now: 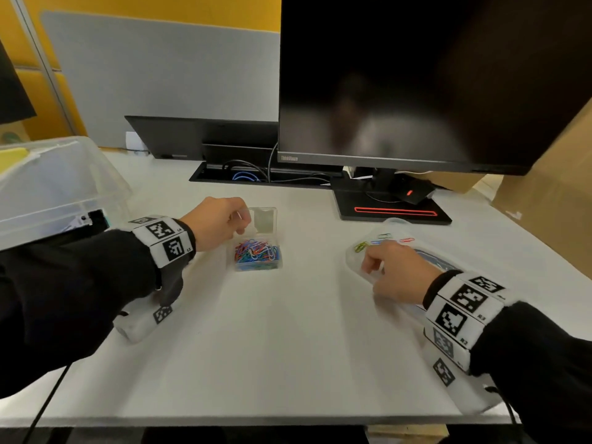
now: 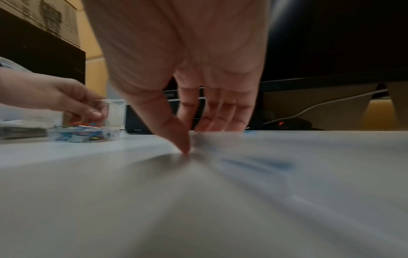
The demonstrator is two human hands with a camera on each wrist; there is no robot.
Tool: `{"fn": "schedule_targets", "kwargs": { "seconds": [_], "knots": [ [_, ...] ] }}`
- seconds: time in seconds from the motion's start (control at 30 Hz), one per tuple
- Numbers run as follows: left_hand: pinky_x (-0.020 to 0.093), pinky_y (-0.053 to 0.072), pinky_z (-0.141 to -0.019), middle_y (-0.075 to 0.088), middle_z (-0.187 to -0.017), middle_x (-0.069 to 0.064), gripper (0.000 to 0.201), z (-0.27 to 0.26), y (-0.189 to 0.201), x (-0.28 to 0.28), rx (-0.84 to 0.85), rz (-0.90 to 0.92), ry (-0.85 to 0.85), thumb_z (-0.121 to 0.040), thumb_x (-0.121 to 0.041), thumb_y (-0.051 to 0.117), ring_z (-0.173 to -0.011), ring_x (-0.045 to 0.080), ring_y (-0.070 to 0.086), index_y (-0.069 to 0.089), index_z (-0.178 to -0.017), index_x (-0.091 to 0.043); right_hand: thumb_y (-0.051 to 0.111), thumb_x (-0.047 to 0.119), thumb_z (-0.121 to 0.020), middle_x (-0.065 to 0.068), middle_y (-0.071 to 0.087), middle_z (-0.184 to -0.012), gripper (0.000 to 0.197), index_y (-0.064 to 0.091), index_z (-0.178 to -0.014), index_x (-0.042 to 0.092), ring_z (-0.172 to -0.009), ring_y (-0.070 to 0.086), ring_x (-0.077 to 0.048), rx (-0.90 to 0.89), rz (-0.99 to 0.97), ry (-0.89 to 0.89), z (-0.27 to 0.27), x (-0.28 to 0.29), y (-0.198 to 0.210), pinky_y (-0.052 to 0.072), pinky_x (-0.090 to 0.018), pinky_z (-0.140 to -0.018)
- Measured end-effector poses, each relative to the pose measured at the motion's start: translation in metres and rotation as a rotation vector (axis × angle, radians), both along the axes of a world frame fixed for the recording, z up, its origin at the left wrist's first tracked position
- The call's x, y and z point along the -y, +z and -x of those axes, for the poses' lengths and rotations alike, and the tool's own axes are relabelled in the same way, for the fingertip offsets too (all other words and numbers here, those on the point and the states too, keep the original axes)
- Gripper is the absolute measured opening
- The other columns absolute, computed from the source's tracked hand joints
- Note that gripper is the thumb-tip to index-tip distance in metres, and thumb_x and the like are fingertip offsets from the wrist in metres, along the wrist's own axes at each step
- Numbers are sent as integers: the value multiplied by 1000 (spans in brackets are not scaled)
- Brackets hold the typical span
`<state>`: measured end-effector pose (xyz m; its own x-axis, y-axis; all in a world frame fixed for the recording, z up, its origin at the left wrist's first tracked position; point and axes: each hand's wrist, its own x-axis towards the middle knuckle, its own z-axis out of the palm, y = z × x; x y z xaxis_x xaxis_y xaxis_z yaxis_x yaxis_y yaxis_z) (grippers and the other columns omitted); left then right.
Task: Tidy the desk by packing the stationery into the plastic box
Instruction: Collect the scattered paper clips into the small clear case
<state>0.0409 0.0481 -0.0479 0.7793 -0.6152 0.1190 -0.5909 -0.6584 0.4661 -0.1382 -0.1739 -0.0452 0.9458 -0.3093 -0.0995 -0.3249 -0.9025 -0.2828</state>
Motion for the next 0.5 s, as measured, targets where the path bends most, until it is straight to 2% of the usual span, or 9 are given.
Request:
{"fn": "schedule_targets", "kwargs": {
  "seconds": [0.03, 0.1, 0.2, 0.3, 0.4, 0.47, 0.5],
  "knots": [
    [15, 43, -61, 62, -83, 2, 13, 0, 0, 0, 0, 9, 2, -93, -8, 48, -70, 14, 55, 58, -101, -10, 59, 1, -75, 2, 47, -96, 20, 56, -85, 18, -80, 45, -11, 2, -14, 41, 2, -2, 0, 33, -13, -61],
    [13, 41, -57, 62, -81, 0, 12, 0, 0, 1, -11, 27, 0, -93, -9, 49, -66, 12, 56, 55, -102, -13, 60, 1, -74, 8, 46, -86, 21, 56, -82, 20, -76, 43, -8, -3, -40, 104, 6, -5, -1, 29, -9, -57],
    [13, 41, -54, 62, -82, 1, 12, -1, 0, 2, -33, 41, 0, -93, -8, 50, -64, 12, 56, 53, -103, -15, 64, 6, -72, 15, 46, -79, 15, 63, -80, 19, -80, 48, -12, -9, -118, 190, 10, -10, -1, 34, -10, -60],
    [15, 43, -54, 62, -84, 3, 14, -1, 0, 2, -42, 35, 4, -93, -7, 50, -66, 15, 57, 55, -105, -12, 63, 12, -77, 9, 58, -78, 6, 69, -78, 10, -74, 53, -11, 44, -236, 210, 10, -14, 0, 42, -15, -65],
    [15, 43, -53, 63, -86, 3, 15, -2, 0, 3, -50, 24, -3, -93, -7, 49, -68, 15, 57, 55, -106, -11, 60, 13, -81, 1, 66, -83, 11, 70, -77, 12, -76, 57, -11, 263, -218, 100, -3, -7, -1, 44, -17, -68],
    [15, 42, -53, 63, -86, 3, 15, -2, 0, 4, -56, 21, -17, -93, -8, 48, -67, 15, 57, 55, -106, -11, 56, 13, -85, -2, 68, -95, 14, 70, -91, 14, -85, 58, -11, 351, -157, 19, -16, 1, 1, 42, -15, -70],
    [14, 42, -53, 63, -85, 3, 15, -2, 0, 5, -59, 16, -26, -93, -7, 48, -67, 14, 57, 55, -106, -11, 55, 14, -87, -3, 66, -105, 19, 68, -101, 14, -94, 58, -13, 347, -133, -7, -23, 3, 2, 41, -16, -76]
  ]
}}
